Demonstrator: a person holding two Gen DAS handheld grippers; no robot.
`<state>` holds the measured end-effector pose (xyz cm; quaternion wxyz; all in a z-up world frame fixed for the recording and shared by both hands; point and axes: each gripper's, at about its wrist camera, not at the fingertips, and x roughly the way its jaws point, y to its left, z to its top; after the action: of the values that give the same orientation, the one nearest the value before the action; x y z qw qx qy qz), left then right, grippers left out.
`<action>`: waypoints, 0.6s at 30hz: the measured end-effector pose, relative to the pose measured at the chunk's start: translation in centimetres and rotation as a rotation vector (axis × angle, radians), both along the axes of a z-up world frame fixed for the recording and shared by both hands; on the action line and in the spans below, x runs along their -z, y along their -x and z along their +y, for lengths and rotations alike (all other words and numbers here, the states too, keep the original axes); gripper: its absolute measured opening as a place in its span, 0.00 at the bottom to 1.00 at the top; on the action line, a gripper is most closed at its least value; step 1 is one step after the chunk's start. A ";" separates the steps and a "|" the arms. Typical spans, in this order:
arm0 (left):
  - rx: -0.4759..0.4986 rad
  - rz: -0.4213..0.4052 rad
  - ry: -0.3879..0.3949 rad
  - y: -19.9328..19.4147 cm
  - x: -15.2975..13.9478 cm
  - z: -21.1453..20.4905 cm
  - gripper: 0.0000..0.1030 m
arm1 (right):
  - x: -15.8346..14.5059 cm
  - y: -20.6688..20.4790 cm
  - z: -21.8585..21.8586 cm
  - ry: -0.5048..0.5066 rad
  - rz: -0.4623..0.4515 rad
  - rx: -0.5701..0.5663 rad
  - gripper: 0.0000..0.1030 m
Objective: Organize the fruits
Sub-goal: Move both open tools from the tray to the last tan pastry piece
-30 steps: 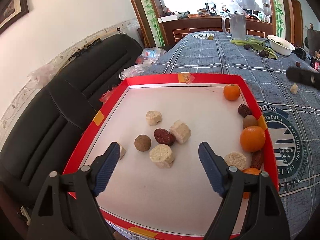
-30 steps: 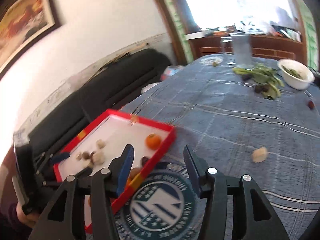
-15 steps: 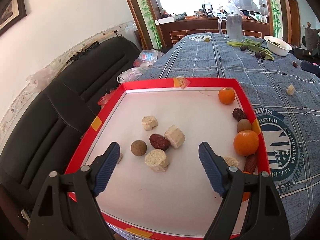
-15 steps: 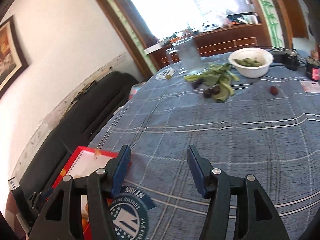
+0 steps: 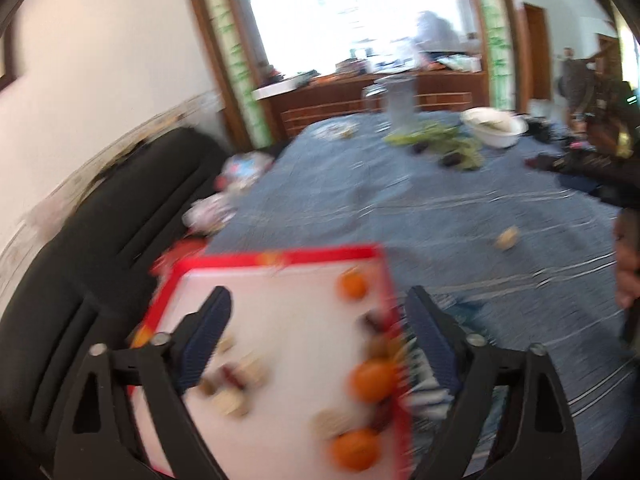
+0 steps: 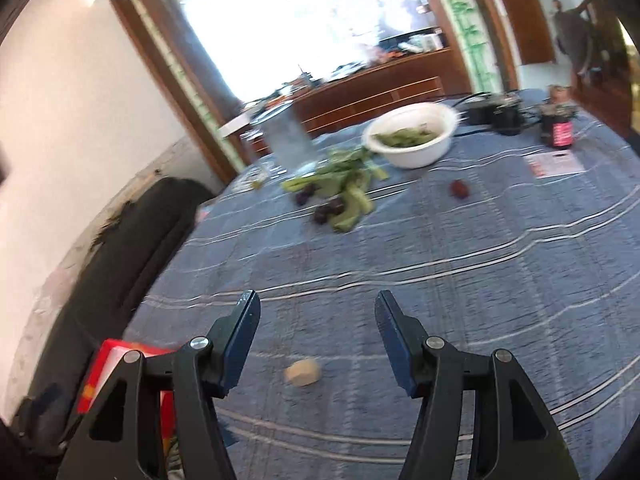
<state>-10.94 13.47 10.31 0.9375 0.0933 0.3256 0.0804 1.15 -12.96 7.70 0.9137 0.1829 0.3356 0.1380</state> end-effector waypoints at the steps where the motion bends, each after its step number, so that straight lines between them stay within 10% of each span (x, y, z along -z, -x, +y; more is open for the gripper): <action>1: 0.037 -0.003 0.000 -0.8 -0.2 -1.3 0.91 | 0.2 -0.2 -0.3 0.008 0.003 0.014 0.58; 13: 0.249 0.195 -0.030 -11.0 5.4 -12.0 0.91 | 2.8 -2.4 -4.1 0.008 0.077 0.216 0.58; 18: 0.281 0.255 0.014 -13.8 6.6 -13.7 0.77 | 2.2 -2.3 -4.9 -0.043 0.071 0.219 0.58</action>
<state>2.82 -0.24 3.74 0.8913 0.1407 0.4259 -0.0659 3.41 -17.84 5.53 0.9068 0.2428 0.3425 0.0380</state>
